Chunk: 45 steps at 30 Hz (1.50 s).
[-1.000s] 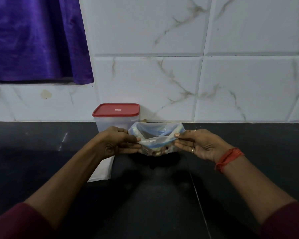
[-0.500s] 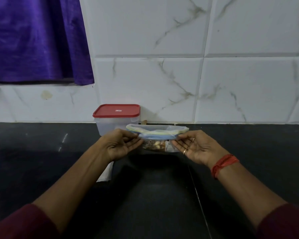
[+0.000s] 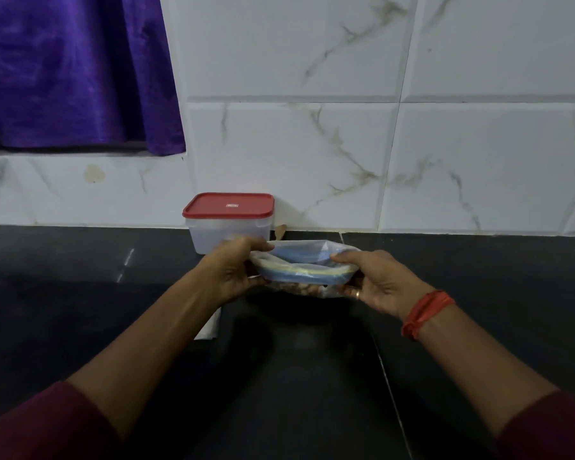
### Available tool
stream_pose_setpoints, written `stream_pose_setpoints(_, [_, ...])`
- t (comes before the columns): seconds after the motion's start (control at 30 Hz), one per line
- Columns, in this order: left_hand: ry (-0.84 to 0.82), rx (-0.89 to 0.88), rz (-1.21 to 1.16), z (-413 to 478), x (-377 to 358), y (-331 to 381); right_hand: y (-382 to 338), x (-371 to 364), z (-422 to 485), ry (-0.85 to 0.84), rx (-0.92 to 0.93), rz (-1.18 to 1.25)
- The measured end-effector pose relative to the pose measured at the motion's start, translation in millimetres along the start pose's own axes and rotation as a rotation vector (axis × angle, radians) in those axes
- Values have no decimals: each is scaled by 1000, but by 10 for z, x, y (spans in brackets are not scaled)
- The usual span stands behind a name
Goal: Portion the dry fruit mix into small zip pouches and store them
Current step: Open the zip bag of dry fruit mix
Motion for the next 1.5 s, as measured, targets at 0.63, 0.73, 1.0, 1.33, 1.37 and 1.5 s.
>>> stream_pose_setpoints(0.63, [-93, -795, 1414, 76, 6, 114, -180, 90, 79, -110, 439, -948])
stream_pose_setpoints(0.73, [-81, -835, 1385, 65, -19, 135, -146, 142, 112, -107, 291, -791])
stream_pose_setpoints(1.0, [-315, -568, 1133, -48, -13, 157, -157, 200, 132, -154, 198, -646])
stream_pose_setpoints(1.33, [-187, -376, 986, 45, 49, 115, -109, 187, 143, -232, 148, -504])
stream_pose_setpoints(1.37, [-210, -405, 996, 48, 56, 126, -106, 178, 150, -224, 165, -484])
stream_pose_setpoints(1.5, [-149, -614, 1200, 10, 136, 259, -245, 191, 45, -307, 456, -708])
Point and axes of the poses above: each hand's wrist, its own z-axis towards the middle knuckle, its own x-axis out of the back of the hand, y = z × x, the point moved 3 cm from there along z, towards the middle knuckle, and after that the axes turned 11 degrees about y, right-handed, at the moved point
